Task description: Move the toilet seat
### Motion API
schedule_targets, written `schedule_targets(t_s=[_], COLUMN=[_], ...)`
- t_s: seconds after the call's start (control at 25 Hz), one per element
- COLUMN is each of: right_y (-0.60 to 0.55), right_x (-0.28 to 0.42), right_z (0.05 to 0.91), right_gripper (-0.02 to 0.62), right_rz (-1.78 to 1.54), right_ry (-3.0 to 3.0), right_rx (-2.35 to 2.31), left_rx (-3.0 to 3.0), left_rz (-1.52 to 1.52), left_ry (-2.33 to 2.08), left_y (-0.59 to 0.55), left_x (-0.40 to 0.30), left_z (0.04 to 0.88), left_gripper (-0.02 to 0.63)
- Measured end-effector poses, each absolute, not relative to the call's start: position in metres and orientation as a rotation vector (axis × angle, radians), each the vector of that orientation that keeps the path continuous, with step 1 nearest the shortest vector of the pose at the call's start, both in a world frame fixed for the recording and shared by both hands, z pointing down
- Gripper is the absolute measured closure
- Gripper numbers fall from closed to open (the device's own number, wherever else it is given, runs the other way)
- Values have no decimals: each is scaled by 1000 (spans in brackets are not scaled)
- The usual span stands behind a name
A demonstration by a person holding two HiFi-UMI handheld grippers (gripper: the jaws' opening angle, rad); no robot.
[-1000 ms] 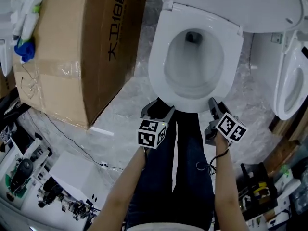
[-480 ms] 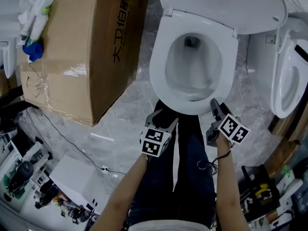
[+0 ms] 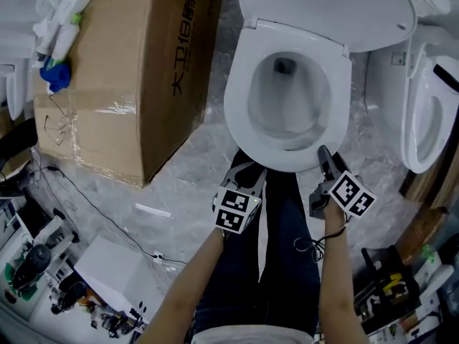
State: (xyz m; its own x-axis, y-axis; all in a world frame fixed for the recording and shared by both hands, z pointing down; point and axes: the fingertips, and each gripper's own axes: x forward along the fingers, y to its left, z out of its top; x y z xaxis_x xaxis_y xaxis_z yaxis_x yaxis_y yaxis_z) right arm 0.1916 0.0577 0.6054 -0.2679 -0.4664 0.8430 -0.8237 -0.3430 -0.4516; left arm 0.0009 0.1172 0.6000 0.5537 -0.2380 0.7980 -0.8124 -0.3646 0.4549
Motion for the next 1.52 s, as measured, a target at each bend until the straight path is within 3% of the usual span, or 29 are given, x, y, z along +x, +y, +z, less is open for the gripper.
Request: schedule_targets(t_s=[0.16, 1.52], right_y=[56, 16], right_x=[192, 200], right_z=[598, 531], right_gripper=[374, 364], right_rz=[1643, 1611], right_ry=[-1579, -1622], right_rx=[1699, 1883], left_rx=[1972, 2172], left_rz=[857, 715], left_ry=[-858, -1011], left_y=[113, 41], left_x=[8, 16], left_z=[592, 511], left_gripper=[571, 592])
